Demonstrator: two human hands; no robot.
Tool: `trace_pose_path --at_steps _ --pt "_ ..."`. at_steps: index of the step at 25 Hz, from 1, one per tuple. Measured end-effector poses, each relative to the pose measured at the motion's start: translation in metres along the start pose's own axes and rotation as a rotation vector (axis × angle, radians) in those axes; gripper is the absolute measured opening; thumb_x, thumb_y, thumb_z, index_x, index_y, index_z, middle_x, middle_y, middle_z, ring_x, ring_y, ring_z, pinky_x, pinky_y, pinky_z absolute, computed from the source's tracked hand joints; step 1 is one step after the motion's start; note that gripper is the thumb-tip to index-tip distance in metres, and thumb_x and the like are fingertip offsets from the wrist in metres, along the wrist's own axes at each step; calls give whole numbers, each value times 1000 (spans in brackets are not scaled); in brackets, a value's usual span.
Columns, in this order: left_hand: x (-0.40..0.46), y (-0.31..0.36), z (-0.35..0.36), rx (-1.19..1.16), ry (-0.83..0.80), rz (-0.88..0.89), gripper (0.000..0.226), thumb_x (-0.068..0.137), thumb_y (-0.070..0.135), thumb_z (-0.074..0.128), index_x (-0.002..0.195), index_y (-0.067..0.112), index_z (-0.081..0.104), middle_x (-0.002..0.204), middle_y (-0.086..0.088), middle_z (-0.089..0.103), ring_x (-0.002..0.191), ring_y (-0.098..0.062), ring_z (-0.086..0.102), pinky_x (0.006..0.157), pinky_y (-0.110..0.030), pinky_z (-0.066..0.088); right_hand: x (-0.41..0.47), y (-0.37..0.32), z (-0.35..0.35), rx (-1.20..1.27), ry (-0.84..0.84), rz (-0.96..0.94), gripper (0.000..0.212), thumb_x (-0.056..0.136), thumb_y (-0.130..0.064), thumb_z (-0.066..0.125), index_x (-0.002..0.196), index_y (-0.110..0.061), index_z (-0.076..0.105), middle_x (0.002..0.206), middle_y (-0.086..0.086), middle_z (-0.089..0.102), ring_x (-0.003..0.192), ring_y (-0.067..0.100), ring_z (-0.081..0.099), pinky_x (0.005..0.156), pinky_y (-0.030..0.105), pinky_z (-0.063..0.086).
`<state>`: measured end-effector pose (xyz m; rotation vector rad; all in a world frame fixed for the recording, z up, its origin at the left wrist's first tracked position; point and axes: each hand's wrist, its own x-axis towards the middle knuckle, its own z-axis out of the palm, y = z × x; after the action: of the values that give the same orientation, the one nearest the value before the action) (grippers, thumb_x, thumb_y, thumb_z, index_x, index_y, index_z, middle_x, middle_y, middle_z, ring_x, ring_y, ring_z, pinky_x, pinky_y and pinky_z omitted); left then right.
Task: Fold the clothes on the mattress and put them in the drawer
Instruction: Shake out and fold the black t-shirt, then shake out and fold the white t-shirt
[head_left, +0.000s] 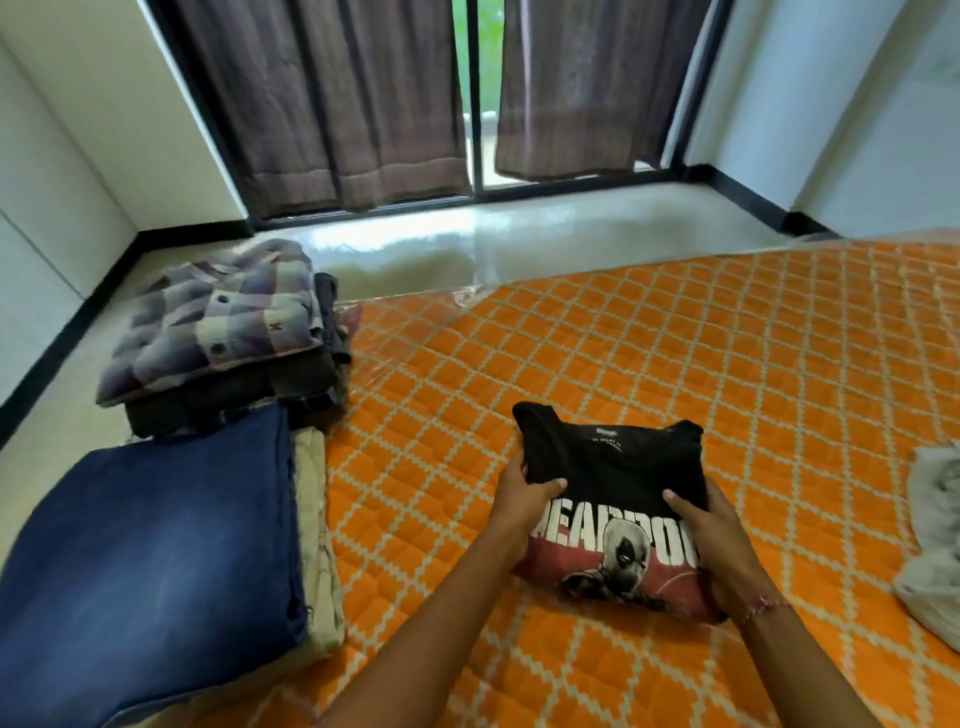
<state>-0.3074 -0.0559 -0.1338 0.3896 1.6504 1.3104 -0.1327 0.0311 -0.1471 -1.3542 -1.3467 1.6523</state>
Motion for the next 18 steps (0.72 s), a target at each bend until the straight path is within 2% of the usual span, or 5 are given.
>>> trace_pose_path --at_steps 7,10,12,15,18 --pt "84 95 -123 -30 325 211 50 87 -8 59 133 4 45 126 -15 58 107 -29 59 84 -34 50 101 -72 168 19 -260 -154 44 94 2 51 136 -10 47 129 11 56 115 27 56 96 38 46" --pt "128 124 -159 47 424 242 58 86 -7 60 138 9 39 116 -8 56 106 -22 56 85 -31 47 144 -102 217 -11 -350 -165 42 94 -1 52 134 -10 46 118 10 59 94 23 63 79 30 56" --pt "154 122 -173 193 506 170 63 88 -2 58 142 13 31 128 -9 51 119 -27 51 94 -36 47 167 -97 230 -222 -385 -122 42 93 -9 57 133 -7 44 115 10 58 87 21 61 73 30 55" --pt "164 97 -177 426 539 84 72 89 -9 43 151 16 16 149 -11 34 133 -29 38 104 -37 40 182 -65 230 -437 -347 -32 43 90 -4 59 130 -3 46 120 19 60 93 27 59 87 41 51" --pt "150 77 -163 822 599 109 73 93 -1 44 153 16 6 156 -12 18 141 -29 24 108 -41 34 181 -57 229 -600 -270 -189 44 91 -11 57 134 -7 45 126 18 58 108 32 57 87 36 46"
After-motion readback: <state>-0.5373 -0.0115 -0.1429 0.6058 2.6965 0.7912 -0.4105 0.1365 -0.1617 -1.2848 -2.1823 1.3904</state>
